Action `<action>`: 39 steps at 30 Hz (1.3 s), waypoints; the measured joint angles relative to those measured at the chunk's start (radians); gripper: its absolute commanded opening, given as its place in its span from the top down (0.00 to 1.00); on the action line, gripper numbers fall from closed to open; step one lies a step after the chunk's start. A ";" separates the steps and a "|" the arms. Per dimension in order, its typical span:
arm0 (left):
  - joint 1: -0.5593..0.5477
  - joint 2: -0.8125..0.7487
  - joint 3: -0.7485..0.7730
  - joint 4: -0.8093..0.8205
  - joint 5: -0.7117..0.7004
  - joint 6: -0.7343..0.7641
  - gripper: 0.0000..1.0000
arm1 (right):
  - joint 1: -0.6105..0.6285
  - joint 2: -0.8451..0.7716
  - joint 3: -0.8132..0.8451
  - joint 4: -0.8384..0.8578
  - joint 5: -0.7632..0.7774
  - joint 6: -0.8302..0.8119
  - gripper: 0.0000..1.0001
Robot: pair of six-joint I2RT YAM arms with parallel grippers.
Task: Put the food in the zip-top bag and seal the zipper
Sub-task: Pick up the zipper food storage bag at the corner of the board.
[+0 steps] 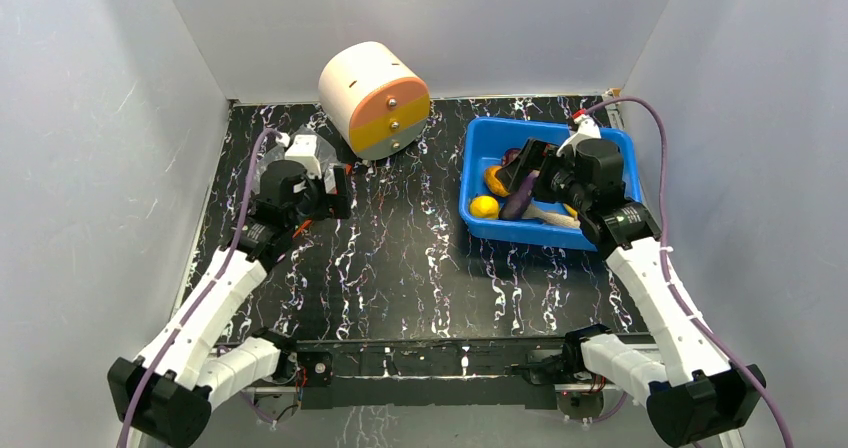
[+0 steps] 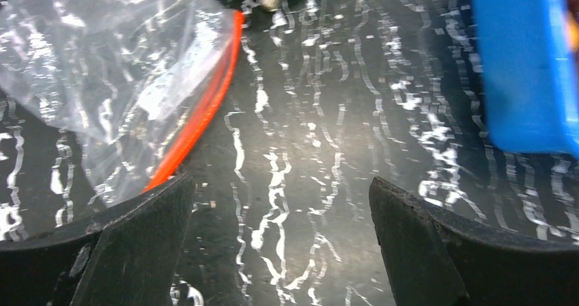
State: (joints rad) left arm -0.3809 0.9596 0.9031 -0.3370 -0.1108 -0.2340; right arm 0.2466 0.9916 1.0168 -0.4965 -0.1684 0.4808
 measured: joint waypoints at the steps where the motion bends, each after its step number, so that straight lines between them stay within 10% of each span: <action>1: 0.000 0.015 0.000 0.002 -0.016 0.011 0.03 | 0.000 -0.005 0.000 0.000 -0.005 0.001 0.02; 16: 0.034 0.377 -0.020 0.199 -0.269 0.311 0.52 | 0.000 -0.043 0.002 0.029 -0.120 0.000 0.02; 39: 0.043 0.687 -0.023 0.367 -0.357 0.489 0.48 | 0.000 -0.043 0.004 0.025 -0.157 0.012 0.02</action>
State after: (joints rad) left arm -0.3374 1.6470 0.8799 0.0296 -0.4675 0.2546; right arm 0.2466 0.9485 1.0210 -0.4717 -0.3252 0.4927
